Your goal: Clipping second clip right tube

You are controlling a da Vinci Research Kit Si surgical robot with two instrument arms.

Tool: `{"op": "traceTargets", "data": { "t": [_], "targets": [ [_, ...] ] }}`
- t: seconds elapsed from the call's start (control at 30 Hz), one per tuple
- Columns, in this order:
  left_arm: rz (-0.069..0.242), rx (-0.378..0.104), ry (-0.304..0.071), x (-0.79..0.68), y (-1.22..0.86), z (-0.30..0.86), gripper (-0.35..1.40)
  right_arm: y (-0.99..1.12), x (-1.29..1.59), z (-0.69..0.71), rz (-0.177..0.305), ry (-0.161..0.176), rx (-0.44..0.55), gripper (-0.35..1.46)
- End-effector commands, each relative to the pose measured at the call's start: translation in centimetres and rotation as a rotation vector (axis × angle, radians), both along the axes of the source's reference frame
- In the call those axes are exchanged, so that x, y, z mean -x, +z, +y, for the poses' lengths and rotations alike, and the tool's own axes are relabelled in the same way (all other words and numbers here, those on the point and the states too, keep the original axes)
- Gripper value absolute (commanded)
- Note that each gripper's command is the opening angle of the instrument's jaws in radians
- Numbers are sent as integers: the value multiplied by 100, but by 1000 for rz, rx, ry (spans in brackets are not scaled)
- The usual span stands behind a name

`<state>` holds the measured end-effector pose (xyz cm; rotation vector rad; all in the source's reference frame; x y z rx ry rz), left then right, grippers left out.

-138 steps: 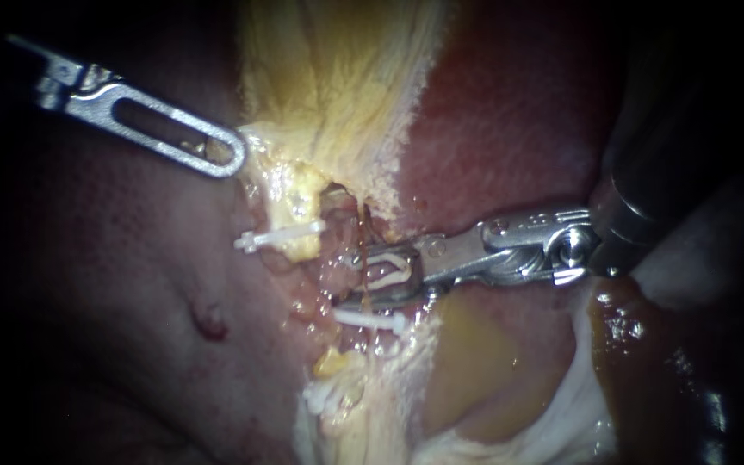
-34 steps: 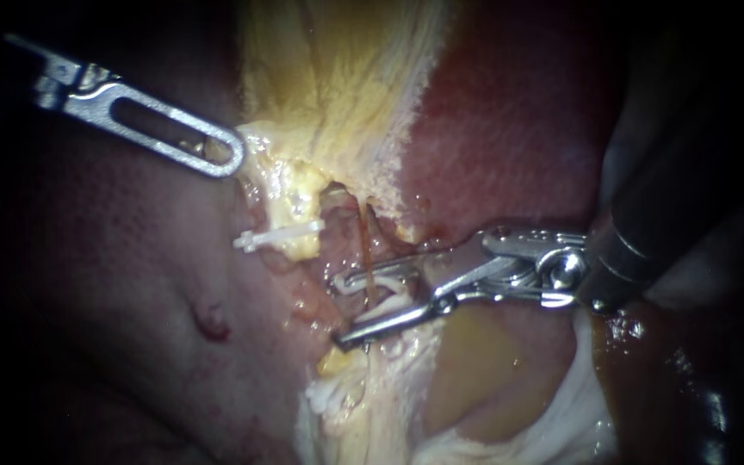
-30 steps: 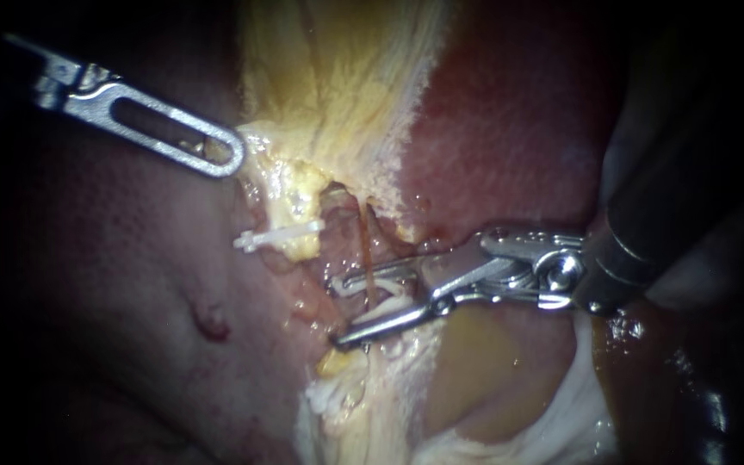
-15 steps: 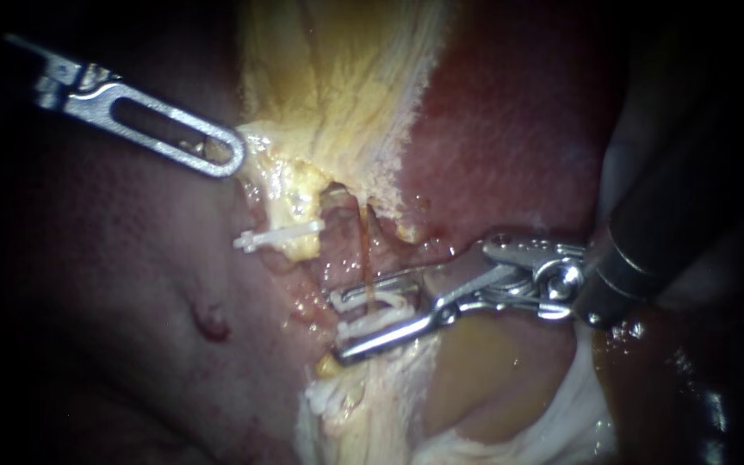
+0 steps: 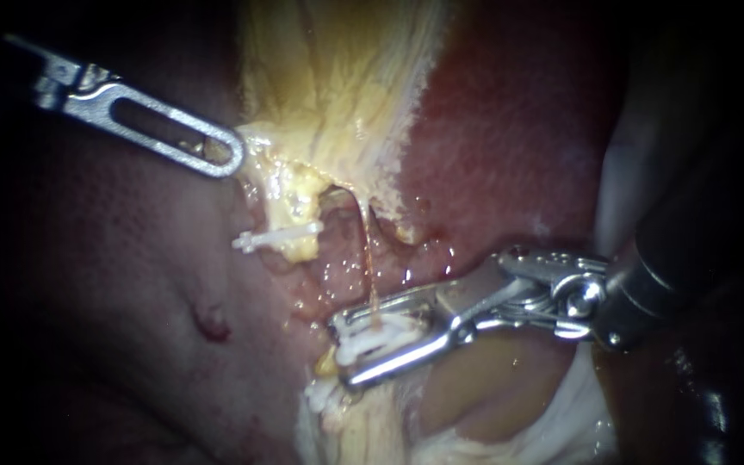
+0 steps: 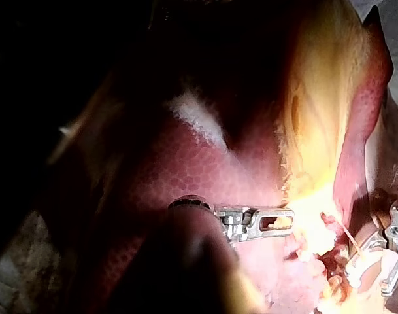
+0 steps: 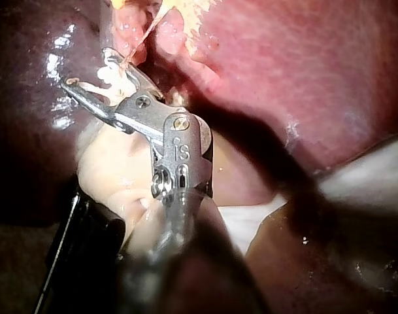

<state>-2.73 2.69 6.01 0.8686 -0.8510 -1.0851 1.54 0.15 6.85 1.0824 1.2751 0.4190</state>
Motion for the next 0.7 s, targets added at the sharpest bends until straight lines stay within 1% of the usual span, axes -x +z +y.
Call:
{"op": "traceTargets", "data": {
  "t": [0.03, 0.1, 0.23, 0.43, 0.57, 0.67, 0.7],
  "targets": [
    [0, 0, 0, 0, 0, 0, -35, 1, 0, 0, 0, 0, 0, 42],
    [0, 0, 0, 0, 0, 0, -35, 1, 0, 1, -1, -3, -6, 40],
    [0, 0, 0, 0, 0, 0, -35, 2, 0, 3, -6, 2, -11, 35],
    [0, 0, 0, 0, 0, 0, -35, 4, 1, 5, -13, 0, -28, 13],
    [0, 0, 0, 0, 0, 0, -35, 5, 2, 6, -13, 0, -28, -9],
    [0, 0, 0, 0, 0, 0, -35, 6, 3, 8, -12, -1, -29, -31],
    [0, 0, 0, 0, 0, 0, -35, 6, 4, 8, -15, -1, -34, -35]
  ]
}}
